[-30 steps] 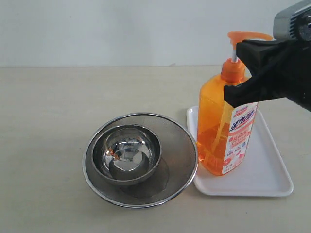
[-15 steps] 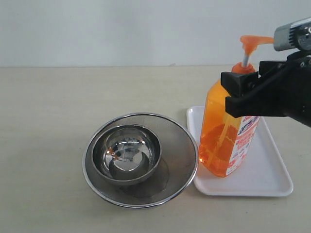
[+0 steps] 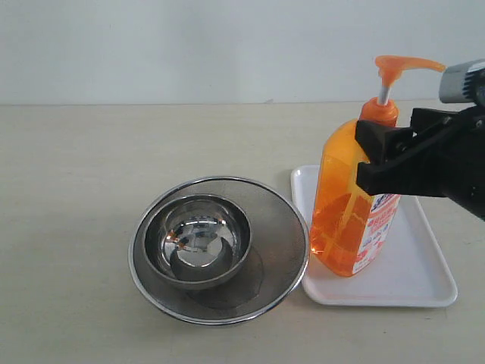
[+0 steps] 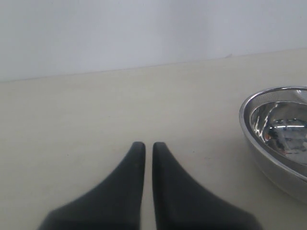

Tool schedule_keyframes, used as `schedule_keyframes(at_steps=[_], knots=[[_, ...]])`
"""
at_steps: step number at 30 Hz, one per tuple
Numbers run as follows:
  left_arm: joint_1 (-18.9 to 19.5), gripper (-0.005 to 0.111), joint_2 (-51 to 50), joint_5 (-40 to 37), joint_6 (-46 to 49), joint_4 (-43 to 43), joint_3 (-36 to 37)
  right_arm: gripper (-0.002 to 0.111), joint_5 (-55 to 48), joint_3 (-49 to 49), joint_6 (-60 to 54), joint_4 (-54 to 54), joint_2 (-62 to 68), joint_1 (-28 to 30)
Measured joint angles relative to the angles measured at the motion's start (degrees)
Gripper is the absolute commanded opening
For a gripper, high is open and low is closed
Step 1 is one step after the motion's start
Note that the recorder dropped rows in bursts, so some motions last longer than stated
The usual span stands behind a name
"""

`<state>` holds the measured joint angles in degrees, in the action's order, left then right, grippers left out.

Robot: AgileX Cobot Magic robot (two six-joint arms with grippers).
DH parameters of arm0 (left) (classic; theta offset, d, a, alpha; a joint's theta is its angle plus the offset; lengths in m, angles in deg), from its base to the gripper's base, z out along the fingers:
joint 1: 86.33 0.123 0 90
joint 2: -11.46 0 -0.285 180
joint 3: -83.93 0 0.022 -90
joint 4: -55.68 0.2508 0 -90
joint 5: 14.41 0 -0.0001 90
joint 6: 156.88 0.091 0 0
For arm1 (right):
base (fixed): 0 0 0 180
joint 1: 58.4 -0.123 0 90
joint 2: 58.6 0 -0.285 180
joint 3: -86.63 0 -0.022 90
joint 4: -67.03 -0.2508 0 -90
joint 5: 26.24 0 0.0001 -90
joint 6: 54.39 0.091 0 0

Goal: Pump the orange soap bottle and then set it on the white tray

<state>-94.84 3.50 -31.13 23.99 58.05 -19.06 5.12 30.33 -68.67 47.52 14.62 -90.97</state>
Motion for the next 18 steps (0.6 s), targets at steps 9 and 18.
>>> schedule_keyframes(at_steps=[9,18], knots=[[0.0,0.005,0.0,0.0,0.0,0.0,0.0,0.079,8.1,0.0,3.0,2.7,7.4,0.0],[0.0,0.005,0.0,0.0,0.0,0.0,0.0,0.052,16.5,0.0,6.7,2.3,12.5,0.0]])
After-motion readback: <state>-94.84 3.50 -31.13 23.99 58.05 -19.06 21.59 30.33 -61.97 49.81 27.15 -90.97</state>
